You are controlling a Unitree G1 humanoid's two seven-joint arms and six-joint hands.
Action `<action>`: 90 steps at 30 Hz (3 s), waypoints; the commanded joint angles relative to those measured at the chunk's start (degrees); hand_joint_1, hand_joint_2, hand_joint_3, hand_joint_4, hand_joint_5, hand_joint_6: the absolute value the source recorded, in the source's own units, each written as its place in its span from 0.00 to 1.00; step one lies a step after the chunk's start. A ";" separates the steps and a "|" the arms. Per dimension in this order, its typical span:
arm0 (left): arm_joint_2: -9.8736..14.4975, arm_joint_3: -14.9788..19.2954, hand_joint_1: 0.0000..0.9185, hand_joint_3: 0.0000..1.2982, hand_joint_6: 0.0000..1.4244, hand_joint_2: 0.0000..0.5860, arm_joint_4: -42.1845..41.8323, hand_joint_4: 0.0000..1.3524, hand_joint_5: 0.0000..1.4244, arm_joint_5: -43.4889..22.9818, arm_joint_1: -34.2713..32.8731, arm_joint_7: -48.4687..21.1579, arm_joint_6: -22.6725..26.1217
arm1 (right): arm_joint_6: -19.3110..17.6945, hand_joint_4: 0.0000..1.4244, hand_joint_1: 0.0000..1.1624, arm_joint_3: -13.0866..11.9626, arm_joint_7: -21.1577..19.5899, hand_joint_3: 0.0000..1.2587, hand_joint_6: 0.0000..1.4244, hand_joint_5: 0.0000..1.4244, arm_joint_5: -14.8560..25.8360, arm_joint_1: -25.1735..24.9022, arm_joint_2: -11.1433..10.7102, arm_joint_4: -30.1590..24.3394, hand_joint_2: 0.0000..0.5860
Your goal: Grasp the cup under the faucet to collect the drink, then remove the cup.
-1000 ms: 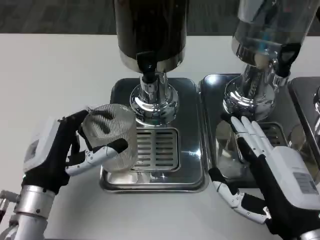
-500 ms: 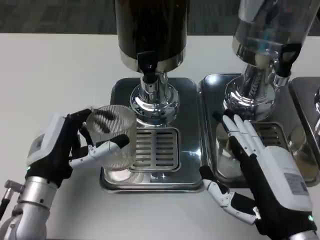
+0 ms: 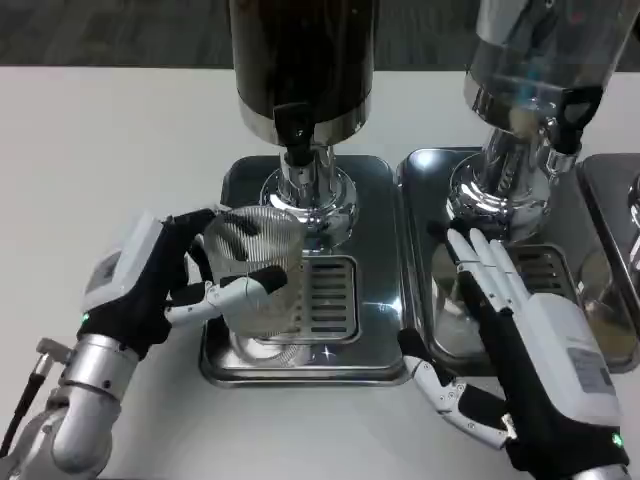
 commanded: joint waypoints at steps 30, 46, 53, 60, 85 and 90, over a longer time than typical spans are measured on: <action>-0.57 -5.98 0.27 0.40 0.81 0.24 4.82 0.44 0.60 6.93 -6.20 11.33 0.91 | 1.00 0.00 0.49 0.44 -1.54 0.05 0.15 0.00 -0.22 1.00 0.35 -1.23 0.66; -1.15 -6.50 0.24 0.37 0.75 0.24 7.14 0.39 0.54 5.98 -7.80 8.44 2.90 | 1.47 0.00 0.48 0.57 -1.41 0.05 0.15 0.00 0.06 1.10 0.51 -1.53 0.68; -1.23 -6.61 0.19 0.31 0.61 0.22 7.60 0.32 0.45 5.29 -8.10 4.21 4.25 | 1.36 0.00 0.48 0.65 -1.45 0.05 0.15 0.00 0.11 0.66 0.51 -1.23 0.68; -0.81 -6.93 0.11 0.14 0.51 0.16 6.90 0.20 0.34 4.40 -8.12 1.67 4.07 | 1.30 0.00 0.48 0.79 -1.44 0.05 0.15 0.00 0.53 0.31 0.67 -0.64 0.68; 3.71 -4.72 0.06 0.00 0.34 0.15 0.43 0.04 0.19 0.50 -3.93 -3.34 0.00 | 0.76 0.00 0.48 1.60 -1.59 0.05 0.16 0.00 1.56 -1.57 0.83 1.57 0.69; 8.00 -0.47 0.04 0.07 0.35 0.16 -6.40 0.12 0.22 -3.20 1.84 -4.41 -3.69 | 0.57 0.00 0.48 1.66 -1.86 0.05 0.16 0.00 2.07 -1.89 0.85 2.36 0.69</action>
